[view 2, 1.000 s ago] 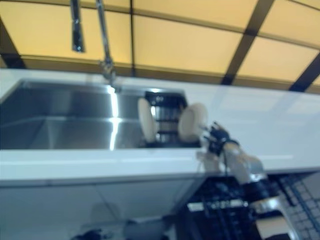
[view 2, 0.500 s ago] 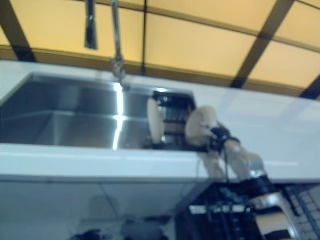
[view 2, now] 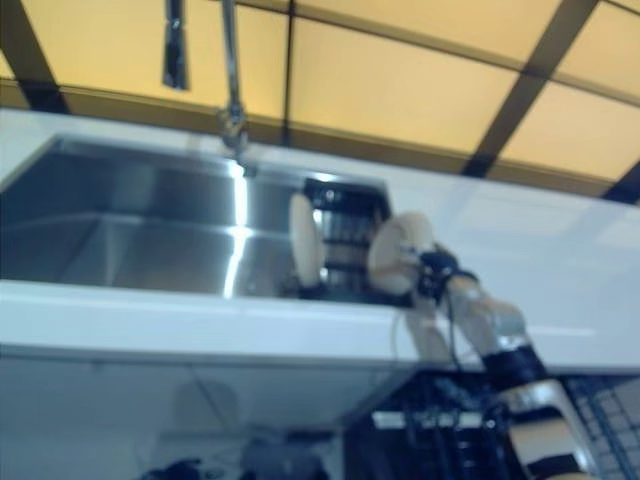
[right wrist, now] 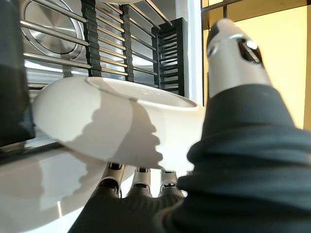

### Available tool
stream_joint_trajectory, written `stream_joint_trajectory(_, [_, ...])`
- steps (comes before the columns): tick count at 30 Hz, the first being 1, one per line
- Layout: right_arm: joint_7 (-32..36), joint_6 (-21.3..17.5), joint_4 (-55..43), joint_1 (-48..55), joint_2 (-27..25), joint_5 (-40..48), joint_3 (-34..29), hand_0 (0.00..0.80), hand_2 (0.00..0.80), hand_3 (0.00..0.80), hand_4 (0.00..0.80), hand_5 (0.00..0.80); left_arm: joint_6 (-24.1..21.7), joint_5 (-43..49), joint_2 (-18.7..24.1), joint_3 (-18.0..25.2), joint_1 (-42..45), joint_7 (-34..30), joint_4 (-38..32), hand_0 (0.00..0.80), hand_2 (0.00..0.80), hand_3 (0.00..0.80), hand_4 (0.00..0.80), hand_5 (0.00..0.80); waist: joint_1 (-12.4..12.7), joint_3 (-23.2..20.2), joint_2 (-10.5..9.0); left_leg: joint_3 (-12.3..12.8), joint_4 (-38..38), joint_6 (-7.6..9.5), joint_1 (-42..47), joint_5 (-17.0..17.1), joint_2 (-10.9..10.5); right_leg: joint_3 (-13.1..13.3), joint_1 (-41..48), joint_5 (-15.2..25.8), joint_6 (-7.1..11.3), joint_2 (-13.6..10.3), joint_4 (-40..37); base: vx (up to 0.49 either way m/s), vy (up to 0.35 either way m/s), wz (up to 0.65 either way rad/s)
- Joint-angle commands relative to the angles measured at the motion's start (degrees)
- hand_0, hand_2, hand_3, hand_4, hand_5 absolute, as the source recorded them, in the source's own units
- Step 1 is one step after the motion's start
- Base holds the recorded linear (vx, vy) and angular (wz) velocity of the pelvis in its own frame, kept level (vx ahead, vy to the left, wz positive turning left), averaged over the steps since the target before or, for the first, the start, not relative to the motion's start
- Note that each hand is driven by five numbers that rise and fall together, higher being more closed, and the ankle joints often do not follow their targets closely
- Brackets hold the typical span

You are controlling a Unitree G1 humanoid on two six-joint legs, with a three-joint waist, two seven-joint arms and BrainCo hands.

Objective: Take plates into dishwasher

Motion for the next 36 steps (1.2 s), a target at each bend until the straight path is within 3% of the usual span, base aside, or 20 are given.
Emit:
stream_joint_trajectory(1, [-1.0, -1.0, 3.5, -6.5, 0.7, 0.4, 0.7, 0.0, 0.0, 0.0, 0.0, 0.0, -0.9, 0.3, 0.8, -2.2, -2.6, 0.5, -1.0, 0.0, 0.0, 0.0, 0.0, 0.0, 3.1, 0.7, 2.59, 1.0, 2.0, 4.56, 1.3, -9.0, -1.3, -0.1, -2.6, -5.7, -0.82, 0.5, 8.2, -0.031, -0.047, 0.04])
stream_joint_trajectory(15, [-2.0, -0.6, 7.7, -9.4, -0.5, -0.3, 0.0, 0.0, 0.0, 0.0, 0.0, 0.0, -1.1, -0.7, 1.0, -2.9, -4.3, 0.9, -1.6, 0.0, 0.0, 0.0, 0.0, 0.0, 3.2, 2.9, 2.99, 0.8, 3.8, 4.49, -1.1, -8.9, -1.4, -0.1, -4.5, -5.3, -0.9, 0.1, 9.8, -0.035, -0.005, 0.01])
stream_joint_trajectory(18, [-2.2, -0.7, 8.6, -10.0, -0.5, -0.4, 0.2, 0.154, 0.154, 0.154, 0.154, 0.154, -0.9, -1.1, 1.2, -3.2, -4.9, 0.9, -1.9, 0.0, 0.0, 0.0, 0.0, 0.0, 3.2, 3.3, 3.18, 0.8, 4.0, 4.53, -1.6, -8.8, -1.4, -0.1, -4.8, -5.2, -0.85, 0.1, 9.9, -0.042, 0.021, 0.0])
stream_joint_trajectory(19, [-2.4, -0.5, 8.7, -10.2, -0.7, -0.2, 0.2, 0.292, 0.292, 0.292, 0.292, 0.292, -0.8, -1.3, 1.2, -3.3, -5.0, 1.0, -2.1, 0.0, 0.0, 0.0, 0.0, 0.0, 3.2, 3.4, 3.24, 0.8, 4.1, 4.54, -1.8, -8.8, -1.5, 0.0, -4.9, -5.1, -0.84, 0.0, 9.9, -0.032, 0.023, 0.0])
stream_joint_trajectory(28, [-1.2, -0.6, 9.7, -10.9, -1.6, -1.9, -0.1, 0.618, 0.618, 0.618, 0.618, 0.618, -0.4, -1.6, 1.2, -3.7, -5.8, 1.1, -2.5, 0.0, 0.0, 0.0, 0.0, 0.0, 3.1, 4.0, 3.59, 0.5, 4.0, 4.68, -2.5, -8.6, -1.6, 0.1, -5.6, -4.8, -0.76, -0.2, 10.3, -0.024, 0.016, 0.01])
stream_joint_trajectory(30, [-1.1, -0.8, 9.8, -11.0, -1.8, -2.1, -0.1, 0.8, 0.8, 0.8, 0.8, 0.8, -0.4, -1.6, 1.2, -3.7, -5.9, 1.1, -2.6, 0.0, 0.0, 0.0, 0.0, 0.0, 3.1, 4.1, 3.64, 0.5, 4.0, 4.7, -2.5, -8.6, -1.7, 0.1, -5.6, -4.8, -0.75, -0.2, 10.3, 0.0, 0.0, 0.0])
stream_joint_trajectory(36, [-1.0, -1.2, 9.9, -11.1, -2.7, -2.5, -0.7, 0.8, 0.8, 0.8, 0.8, 0.8, -0.3, -1.7, 1.3, -3.8, -6.0, 1.3, -2.7, 0.0, 0.0, 0.0, 0.0, 0.0, 3.0, 4.1, 3.65, 0.6, 4.0, 4.68, -2.8, -8.6, -1.7, 0.2, -5.5, -4.8, -0.86, -0.1, 9.7, 0.0, 0.0, 0.0])
